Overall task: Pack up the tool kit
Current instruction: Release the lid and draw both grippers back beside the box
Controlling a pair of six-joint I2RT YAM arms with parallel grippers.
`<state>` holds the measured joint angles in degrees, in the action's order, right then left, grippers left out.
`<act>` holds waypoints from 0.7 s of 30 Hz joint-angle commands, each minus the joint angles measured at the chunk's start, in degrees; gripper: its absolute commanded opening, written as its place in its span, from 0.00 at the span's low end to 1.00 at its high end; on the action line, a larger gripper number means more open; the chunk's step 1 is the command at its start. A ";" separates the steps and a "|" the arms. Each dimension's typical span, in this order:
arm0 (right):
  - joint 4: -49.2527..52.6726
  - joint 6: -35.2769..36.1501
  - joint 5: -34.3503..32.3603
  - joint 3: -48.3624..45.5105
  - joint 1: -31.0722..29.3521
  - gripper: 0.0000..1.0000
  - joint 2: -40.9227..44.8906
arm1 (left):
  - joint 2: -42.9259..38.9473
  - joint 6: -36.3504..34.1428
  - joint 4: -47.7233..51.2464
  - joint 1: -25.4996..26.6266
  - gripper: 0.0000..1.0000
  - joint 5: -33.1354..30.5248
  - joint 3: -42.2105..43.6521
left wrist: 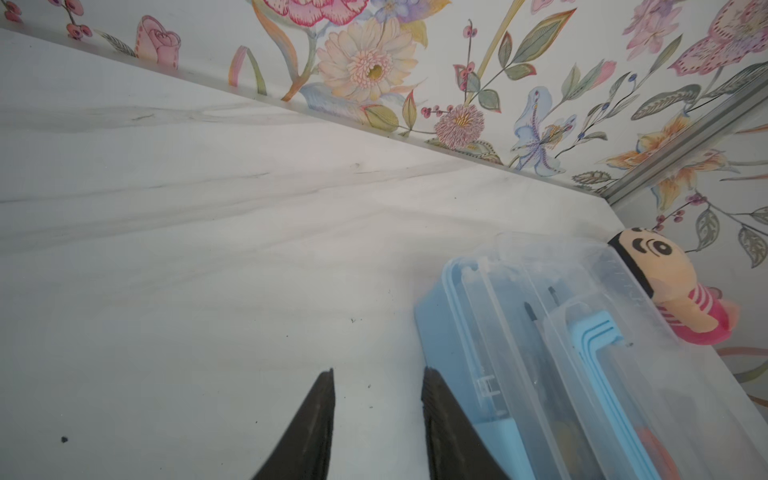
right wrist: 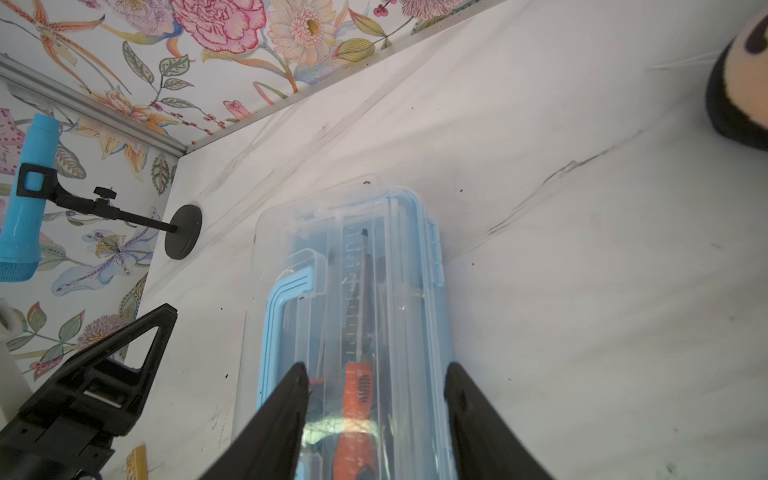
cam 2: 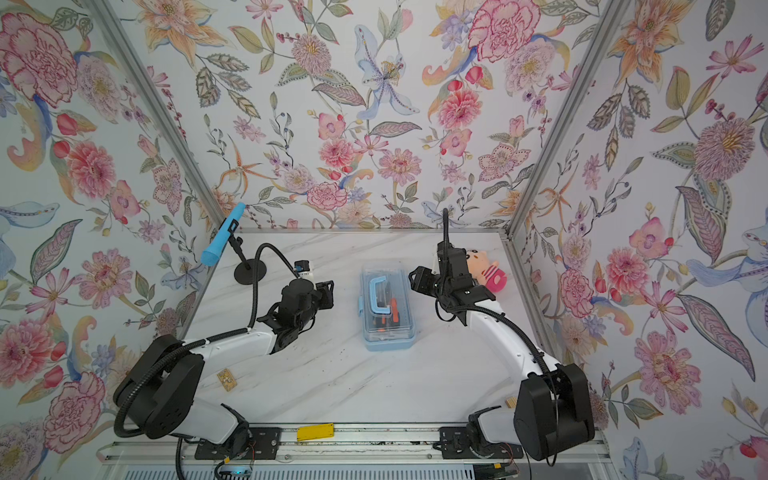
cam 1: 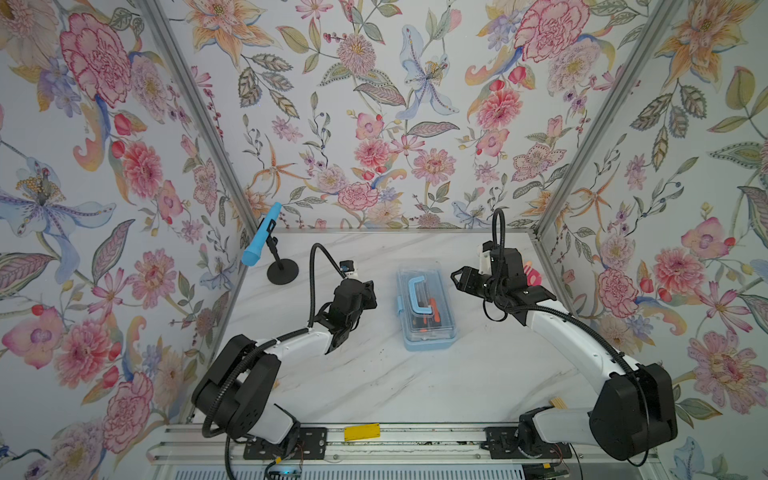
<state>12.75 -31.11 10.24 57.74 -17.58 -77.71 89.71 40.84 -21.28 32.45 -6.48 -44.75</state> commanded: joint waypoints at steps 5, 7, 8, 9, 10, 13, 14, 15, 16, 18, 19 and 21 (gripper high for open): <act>4.00 0.59 -2.51 -1.66 1.72 0.52 -6.11 | 14.22 -1.42 14.05 0.38 0.36 13.93 -8.57; 4.03 1.01 -2.98 -1.67 1.68 0.52 -7.60 | 16.01 -1.60 14.85 0.81 0.36 14.64 -10.24; 4.11 1.19 -3.27 -1.58 1.68 0.52 -8.35 | 16.55 -1.73 15.35 1.05 0.36 14.65 -10.97; 4.37 1.42 -3.45 -1.36 1.74 0.52 -9.30 | 16.99 -1.83 15.59 1.19 0.36 14.70 -11.59; 4.39 1.58 -3.48 -1.31 1.68 0.52 -10.49 | 17.44 -1.94 15.56 1.33 0.36 15.04 -11.97; 3.99 1.68 -3.25 -1.46 1.65 0.51 -13.41 | 18.12 -1.82 15.17 1.71 0.36 16.13 -12.85; 3.19 1.60 -2.77 -1.82 1.62 0.51 -14.14 | 18.24 -1.82 14.97 1.83 0.36 16.38 -13.11; 2.70 1.48 -2.52 -2.08 1.48 0.51 -14.60 | 18.26 -1.81 15.02 2.04 0.36 16.51 -13.32; 2.39 1.25 -2.34 -2.19 1.28 0.51 -15.04 | 18.30 -1.59 15.04 2.25 0.36 16.65 -13.59; 1.97 0.97 -2.31 -2.38 0.67 0.51 -15.19 | 18.07 -1.21 14.60 2.67 0.36 17.22 -13.78; 1.68 0.81 -2.14 -2.34 0.36 0.51 -15.27 | 18.11 -1.06 14.53 2.97 0.36 17.45 -14.00; 1.73 0.74 -2.15 -2.24 -0.44 0.51 -15.37 | 18.22 -0.96 14.81 3.53 0.36 17.95 -14.71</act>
<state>15.29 -30.26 8.14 55.79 -16.82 -93.12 106.91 39.90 -7.49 34.85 9.15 -57.34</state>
